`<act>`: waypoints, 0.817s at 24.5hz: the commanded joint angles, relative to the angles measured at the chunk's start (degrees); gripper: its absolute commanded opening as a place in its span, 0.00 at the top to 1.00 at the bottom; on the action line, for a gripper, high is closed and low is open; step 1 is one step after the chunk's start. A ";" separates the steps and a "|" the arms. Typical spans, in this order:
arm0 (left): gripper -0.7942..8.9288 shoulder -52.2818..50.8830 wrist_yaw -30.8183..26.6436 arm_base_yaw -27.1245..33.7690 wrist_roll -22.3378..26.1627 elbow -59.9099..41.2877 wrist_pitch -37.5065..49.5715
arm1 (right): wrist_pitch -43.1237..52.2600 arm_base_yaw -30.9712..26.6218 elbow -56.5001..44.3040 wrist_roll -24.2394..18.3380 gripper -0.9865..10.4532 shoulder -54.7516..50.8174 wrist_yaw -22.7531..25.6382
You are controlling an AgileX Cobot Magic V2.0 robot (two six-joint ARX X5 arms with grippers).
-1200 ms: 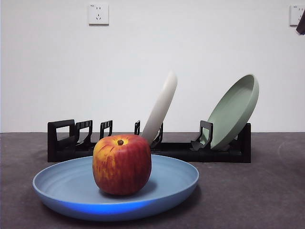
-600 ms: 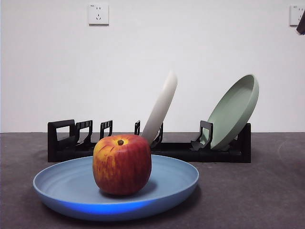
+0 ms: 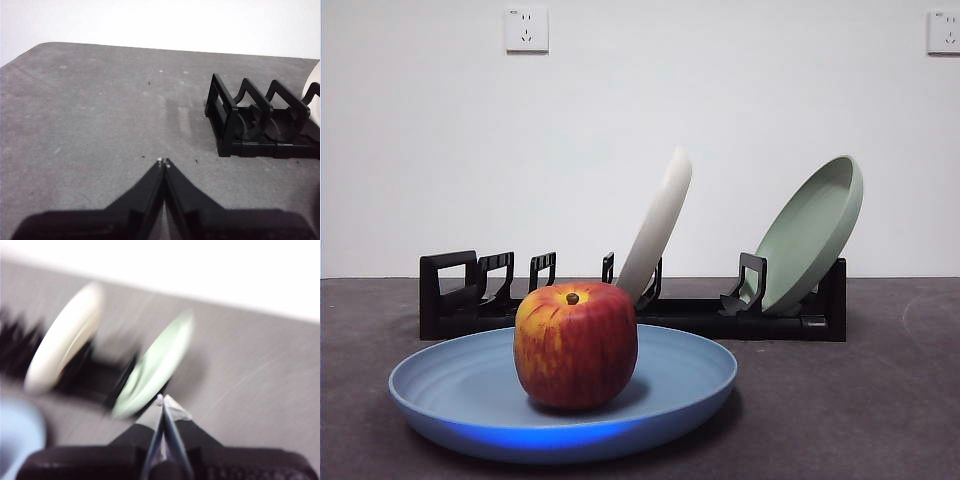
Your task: Take the blue plate from the plate rack,put the plate on the table,take the apple from the table,put the apple in the plate
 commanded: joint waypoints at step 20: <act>0.92 -0.13 0.20 0.15 0.68 -0.76 0.26 | 22.27 -13.18 -42.03 2.01 0.91 -30.45 -5.29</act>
